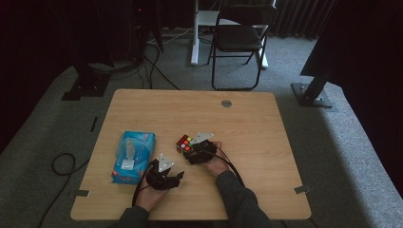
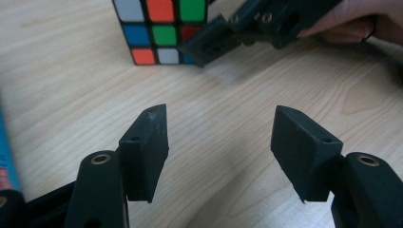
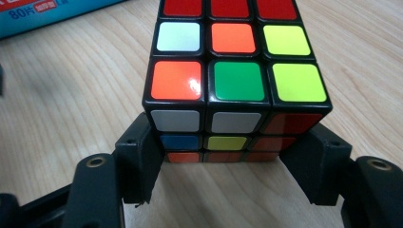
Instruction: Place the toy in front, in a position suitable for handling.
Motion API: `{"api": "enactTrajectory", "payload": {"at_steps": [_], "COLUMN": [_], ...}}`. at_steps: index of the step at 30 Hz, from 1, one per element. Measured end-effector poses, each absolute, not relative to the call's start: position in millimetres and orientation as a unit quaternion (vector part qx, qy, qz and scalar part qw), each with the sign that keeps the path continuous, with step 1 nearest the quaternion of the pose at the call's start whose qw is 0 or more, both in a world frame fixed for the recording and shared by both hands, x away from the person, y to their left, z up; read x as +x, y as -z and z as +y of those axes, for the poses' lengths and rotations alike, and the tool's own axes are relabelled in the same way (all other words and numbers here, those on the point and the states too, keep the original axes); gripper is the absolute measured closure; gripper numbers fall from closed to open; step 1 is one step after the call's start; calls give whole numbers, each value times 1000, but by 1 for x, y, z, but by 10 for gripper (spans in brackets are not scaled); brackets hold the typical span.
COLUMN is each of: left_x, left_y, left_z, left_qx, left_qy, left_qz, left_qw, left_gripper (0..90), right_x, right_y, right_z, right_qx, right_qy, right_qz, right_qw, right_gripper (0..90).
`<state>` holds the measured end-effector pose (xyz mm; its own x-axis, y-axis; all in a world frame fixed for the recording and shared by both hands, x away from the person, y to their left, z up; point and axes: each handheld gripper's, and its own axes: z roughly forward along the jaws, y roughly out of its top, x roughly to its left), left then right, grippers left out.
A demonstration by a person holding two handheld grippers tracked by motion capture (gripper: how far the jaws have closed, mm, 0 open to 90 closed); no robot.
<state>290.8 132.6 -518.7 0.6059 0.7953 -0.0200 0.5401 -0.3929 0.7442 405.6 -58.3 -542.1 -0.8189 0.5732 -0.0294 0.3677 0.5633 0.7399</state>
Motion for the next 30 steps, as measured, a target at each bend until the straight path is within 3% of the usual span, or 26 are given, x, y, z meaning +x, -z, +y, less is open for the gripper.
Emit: {"api": "enactTrajectory", "payload": {"at_steps": [7,10,14,30], "left_x": [289,287,285,268], "left_y": [497,486,475,444], "left_z": [147,155,165,216], "left_qx": [811,809,806,774], "left_qy": [-169,-168,-175,-249], "left_qz": [411,410,409,452], "left_qw": [381,387,391,366], "left_gripper": [363,426,440,417], "right_x": [398,396,393,392], "right_y": [543,543,544,548], "right_z": [-63,-66,-68,-71], "right_qx": [273,275,275,282], "right_qy": [-386,-384,-389,-390], "right_qz": [871,871,869,867], "right_qw": [135,134,135,126], "right_gripper": [339,338,338,335]}}
